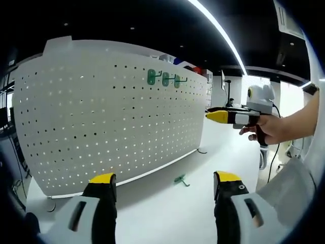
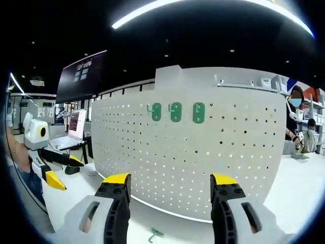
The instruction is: Insert the hook assembly into the mounting plate slot until the hook locks in place.
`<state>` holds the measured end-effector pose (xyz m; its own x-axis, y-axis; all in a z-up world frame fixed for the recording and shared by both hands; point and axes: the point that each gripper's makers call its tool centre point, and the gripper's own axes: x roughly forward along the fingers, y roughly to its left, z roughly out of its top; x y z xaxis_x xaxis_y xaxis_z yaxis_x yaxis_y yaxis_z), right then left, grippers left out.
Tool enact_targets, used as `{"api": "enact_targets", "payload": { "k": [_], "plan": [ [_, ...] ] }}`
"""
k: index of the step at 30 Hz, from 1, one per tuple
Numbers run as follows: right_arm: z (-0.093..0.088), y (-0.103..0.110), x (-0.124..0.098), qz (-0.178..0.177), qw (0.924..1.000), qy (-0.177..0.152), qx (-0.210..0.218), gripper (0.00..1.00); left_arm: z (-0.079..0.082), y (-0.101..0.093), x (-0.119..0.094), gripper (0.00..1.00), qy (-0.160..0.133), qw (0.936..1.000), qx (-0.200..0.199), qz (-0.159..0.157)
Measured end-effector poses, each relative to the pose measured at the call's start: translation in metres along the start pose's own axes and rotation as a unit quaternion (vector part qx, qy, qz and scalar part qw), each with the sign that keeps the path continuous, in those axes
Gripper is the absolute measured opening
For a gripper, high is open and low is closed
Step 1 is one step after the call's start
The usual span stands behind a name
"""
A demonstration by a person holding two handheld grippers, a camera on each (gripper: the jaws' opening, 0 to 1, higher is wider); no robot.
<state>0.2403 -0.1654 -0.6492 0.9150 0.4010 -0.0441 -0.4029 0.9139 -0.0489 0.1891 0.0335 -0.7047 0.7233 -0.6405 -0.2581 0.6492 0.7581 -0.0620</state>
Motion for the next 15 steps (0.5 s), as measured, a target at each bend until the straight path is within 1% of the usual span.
{"api": "enact_targets", "payload": {
  "k": [7, 15],
  "plan": [
    [-0.008, 0.002, -0.008, 0.002, 1.0, 0.006, 0.006, 0.62, -0.005, 0.0, -0.002, 0.81, 0.006, 1.0, 0.002, 0.0],
    [-0.022, 0.009, -0.019, 0.013, 0.9996, 0.022, 0.014, 0.62, -0.009, 0.001, -0.007, 0.81, 0.008, 1.0, 0.0, 0.002]
  ]
}}
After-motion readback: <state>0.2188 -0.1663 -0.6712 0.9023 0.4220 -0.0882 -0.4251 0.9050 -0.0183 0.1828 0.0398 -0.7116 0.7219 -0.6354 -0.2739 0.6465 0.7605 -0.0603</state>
